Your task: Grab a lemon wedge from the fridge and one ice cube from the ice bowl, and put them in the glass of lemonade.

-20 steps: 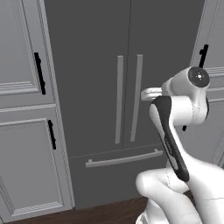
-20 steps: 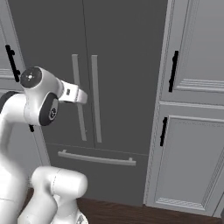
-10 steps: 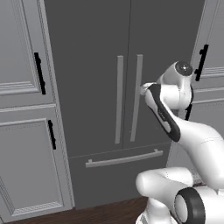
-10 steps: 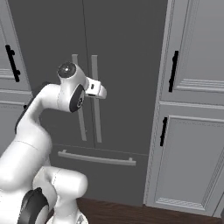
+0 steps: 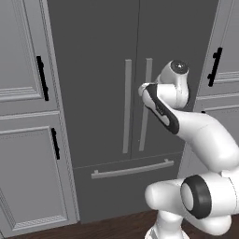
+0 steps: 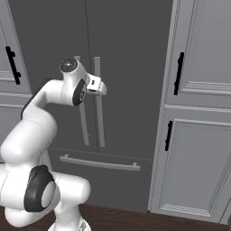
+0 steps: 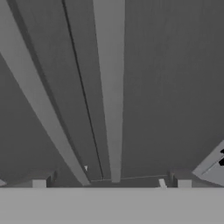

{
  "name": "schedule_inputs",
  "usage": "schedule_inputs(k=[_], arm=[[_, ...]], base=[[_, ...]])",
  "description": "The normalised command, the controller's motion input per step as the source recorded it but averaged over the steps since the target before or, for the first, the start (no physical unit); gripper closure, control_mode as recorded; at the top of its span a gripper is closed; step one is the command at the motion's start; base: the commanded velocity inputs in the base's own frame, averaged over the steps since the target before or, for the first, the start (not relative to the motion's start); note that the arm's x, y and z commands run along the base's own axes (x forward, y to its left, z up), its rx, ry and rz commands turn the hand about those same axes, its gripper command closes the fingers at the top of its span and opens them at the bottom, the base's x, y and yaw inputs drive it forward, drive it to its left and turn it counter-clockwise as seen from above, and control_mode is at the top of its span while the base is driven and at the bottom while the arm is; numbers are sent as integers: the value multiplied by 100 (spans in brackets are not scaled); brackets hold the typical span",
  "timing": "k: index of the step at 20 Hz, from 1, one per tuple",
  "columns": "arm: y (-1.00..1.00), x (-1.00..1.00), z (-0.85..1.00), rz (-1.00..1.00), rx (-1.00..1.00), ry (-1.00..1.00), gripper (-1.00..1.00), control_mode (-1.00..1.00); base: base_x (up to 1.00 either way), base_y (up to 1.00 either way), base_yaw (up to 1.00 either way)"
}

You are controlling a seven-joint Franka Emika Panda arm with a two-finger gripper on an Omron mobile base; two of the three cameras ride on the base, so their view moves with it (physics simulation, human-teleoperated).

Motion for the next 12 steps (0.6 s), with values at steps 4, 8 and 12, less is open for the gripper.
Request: schedule_inputs(k=[4,8,12], arm=[[0,51,-63,-4,0,-15,-100,-100],[0,72,-30,-2,0,-1,-100,-100],[0,65,-14,0,0,0,-100,-100]], base=[[0,0,0],[0,0,0],[0,0,0]])
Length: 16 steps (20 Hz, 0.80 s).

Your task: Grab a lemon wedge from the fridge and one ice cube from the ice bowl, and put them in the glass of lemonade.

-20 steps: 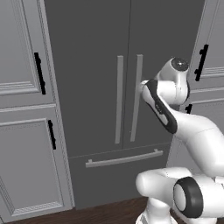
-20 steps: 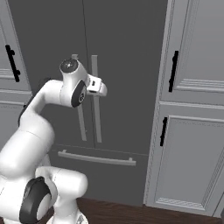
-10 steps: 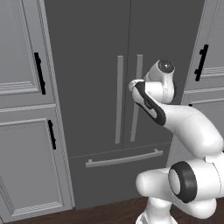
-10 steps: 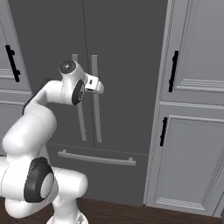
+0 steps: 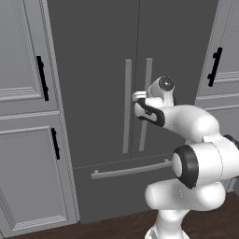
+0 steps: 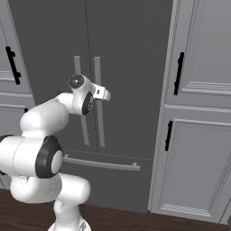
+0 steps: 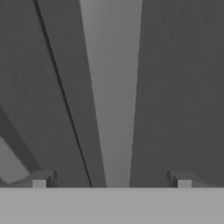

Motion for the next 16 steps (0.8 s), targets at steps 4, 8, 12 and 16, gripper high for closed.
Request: schedule_inputs(k=[4,8,12,16], arm=[[-5,19,30,0,0,0,-100,-100],[-1,-1,73,0,1,-1,-100,-100],[0,51,30,0,0,0,-100,-100],[0,66,-3,0,0,0,-100,-100]], base=[[0,0,0],[0,0,0],[0,0,0],[0,0,0]])
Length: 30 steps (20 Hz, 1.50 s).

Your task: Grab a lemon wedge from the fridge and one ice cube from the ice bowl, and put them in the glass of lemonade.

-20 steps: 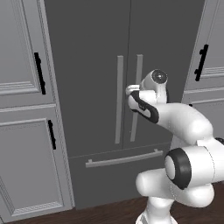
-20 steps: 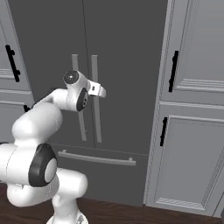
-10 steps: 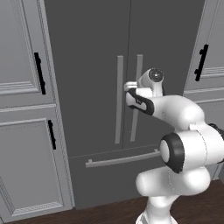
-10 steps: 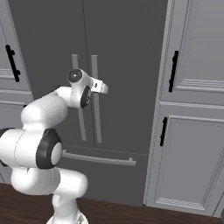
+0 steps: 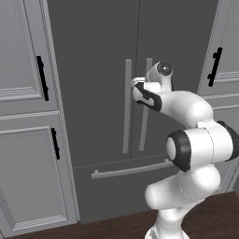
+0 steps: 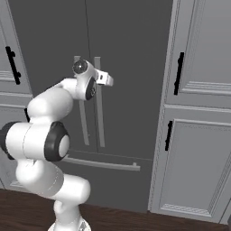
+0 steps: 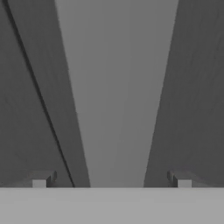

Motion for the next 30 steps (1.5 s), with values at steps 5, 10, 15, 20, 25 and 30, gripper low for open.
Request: schedule_inputs(k=[5,10,15,20,25,30], arm=[[0,50,-21,0,0,-2,-100,-100],[0,22,-6,0,0,0,-100,-100],[0,11,0,0,0,0,100,-100],[-2,16,0,0,0,0,100,-100],[-60,2,0,-3,0,0,100,-100],[-99,-28,7,-11,4,0,100,-100]], base=[[0,0,0],[0,0,0],[0,0,0],[0,0,0],[0,0,0],[0,0,0]])
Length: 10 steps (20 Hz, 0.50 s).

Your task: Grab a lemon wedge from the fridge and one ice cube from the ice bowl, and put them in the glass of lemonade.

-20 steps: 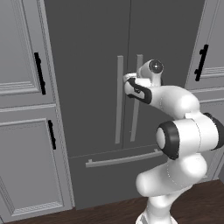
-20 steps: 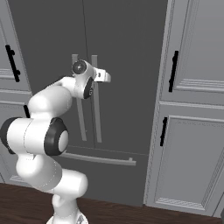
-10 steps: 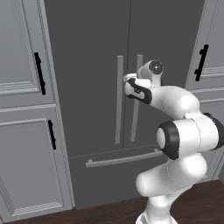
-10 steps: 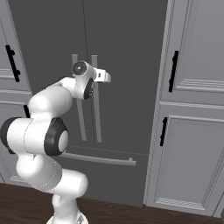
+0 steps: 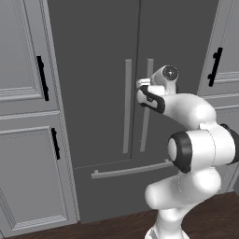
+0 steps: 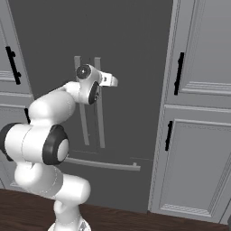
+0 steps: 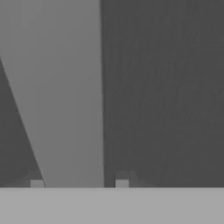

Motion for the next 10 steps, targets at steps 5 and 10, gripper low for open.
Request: schedule_inputs(k=[5,10], arm=[[-100,-77,19,-13,13,0,100,-100],[-100,-96,35,-12,18,0,100,-100]], base=[[0,0,0],[0,0,0]])
